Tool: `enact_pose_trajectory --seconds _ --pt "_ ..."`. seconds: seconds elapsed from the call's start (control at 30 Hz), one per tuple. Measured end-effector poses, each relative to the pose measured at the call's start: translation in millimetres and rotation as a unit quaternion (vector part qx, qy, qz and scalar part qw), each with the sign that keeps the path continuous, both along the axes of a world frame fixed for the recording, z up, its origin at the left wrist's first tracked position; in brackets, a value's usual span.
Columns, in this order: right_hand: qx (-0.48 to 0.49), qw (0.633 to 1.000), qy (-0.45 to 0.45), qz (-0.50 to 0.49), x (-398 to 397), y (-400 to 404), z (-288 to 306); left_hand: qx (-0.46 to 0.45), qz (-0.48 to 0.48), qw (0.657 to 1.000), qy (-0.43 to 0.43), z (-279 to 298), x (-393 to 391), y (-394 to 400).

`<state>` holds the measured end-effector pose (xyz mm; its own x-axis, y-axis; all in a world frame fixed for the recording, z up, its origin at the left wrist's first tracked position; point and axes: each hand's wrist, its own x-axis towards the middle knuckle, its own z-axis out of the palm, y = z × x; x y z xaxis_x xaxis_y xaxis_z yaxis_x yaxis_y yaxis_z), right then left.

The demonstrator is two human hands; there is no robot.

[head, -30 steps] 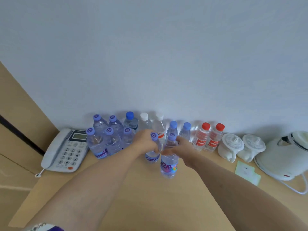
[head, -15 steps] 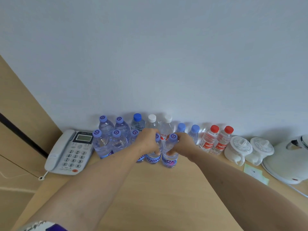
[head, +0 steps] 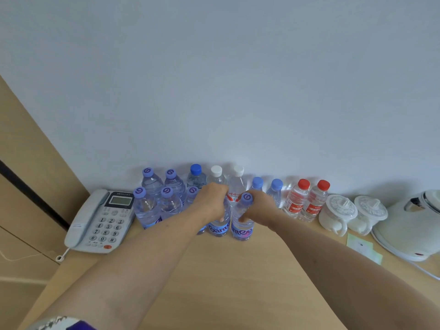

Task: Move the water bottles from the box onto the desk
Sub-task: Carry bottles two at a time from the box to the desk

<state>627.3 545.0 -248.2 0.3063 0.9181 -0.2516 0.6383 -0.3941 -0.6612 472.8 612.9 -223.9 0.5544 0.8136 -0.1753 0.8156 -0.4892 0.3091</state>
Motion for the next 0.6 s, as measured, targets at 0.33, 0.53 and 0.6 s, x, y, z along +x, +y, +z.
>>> enact_pose_trajectory --seconds 0.33,0.53,0.6 --pt "-0.001 0.998 -0.068 -0.012 -0.8 0.8 2.1 0.005 -0.016 1.0 0.024 2.6 0.6 1.1" --pt "0.033 0.999 -0.04 0.011 1.6 0.3 1.3 0.003 -0.016 1.0 0.024 5.2 1.5 0.6" --pt "0.038 0.999 -0.028 0.008 2.2 -0.2 0.4 0.002 -0.014 1.0 0.023 5.3 1.8 0.2"
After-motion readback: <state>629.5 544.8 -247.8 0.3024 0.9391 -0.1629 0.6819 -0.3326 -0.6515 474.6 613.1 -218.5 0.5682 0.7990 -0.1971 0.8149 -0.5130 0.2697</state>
